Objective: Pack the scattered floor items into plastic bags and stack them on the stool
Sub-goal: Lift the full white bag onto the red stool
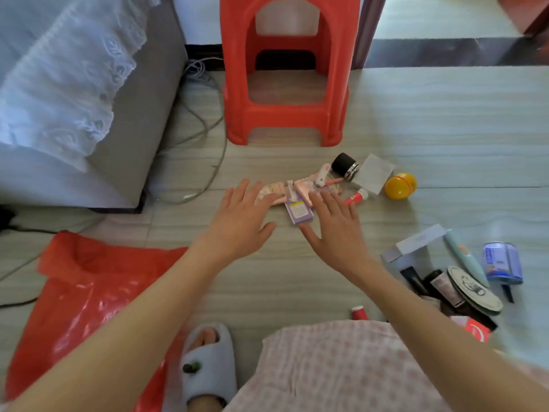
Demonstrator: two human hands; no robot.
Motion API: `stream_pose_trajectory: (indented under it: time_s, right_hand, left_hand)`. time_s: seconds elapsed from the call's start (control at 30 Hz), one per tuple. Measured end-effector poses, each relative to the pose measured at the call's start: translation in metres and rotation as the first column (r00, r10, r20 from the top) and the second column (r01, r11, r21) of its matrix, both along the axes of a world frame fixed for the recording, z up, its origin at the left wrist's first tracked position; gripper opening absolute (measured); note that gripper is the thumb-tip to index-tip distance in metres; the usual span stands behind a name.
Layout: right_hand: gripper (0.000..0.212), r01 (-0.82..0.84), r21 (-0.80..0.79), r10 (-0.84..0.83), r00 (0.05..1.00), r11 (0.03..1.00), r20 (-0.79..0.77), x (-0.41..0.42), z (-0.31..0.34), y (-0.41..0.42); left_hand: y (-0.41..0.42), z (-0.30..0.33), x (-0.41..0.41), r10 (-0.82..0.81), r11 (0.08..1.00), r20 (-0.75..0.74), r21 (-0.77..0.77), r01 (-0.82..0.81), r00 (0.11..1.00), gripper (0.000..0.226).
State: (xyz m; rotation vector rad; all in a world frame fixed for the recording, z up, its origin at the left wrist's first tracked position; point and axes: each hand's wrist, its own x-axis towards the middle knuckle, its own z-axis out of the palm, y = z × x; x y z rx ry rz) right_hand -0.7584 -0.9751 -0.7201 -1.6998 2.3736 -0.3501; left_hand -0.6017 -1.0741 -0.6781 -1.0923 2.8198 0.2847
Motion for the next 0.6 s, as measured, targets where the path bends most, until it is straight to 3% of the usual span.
stream_pose_trajectory:
  time_s: [0.17,0.3,0.6]
  right_hand:
    - [0.068,-0.049,-0.081,0.045,0.998,0.996,-0.048,0.038,0.034,0.028]
    - [0.058,-0.111,-0.123,0.092,0.984,0.986,-0.154,0.048,0.075,0.04]
    - [0.067,-0.22,-0.016,0.186,0.857,0.975,-0.48,0.024,0.183,0.013]
  left_hand:
    - [0.029,0.032,0.036,0.012,0.998,0.021,-0.06,-0.011,1.0,0.058]
    - [0.042,0.069,0.044,-0.038,0.988,-0.006,-0.152,0.036,0.999,0.057]
    - [0.028,0.16,0.048,-0.083,0.927,-0.049,-0.372,0.059,0.995,0.063]
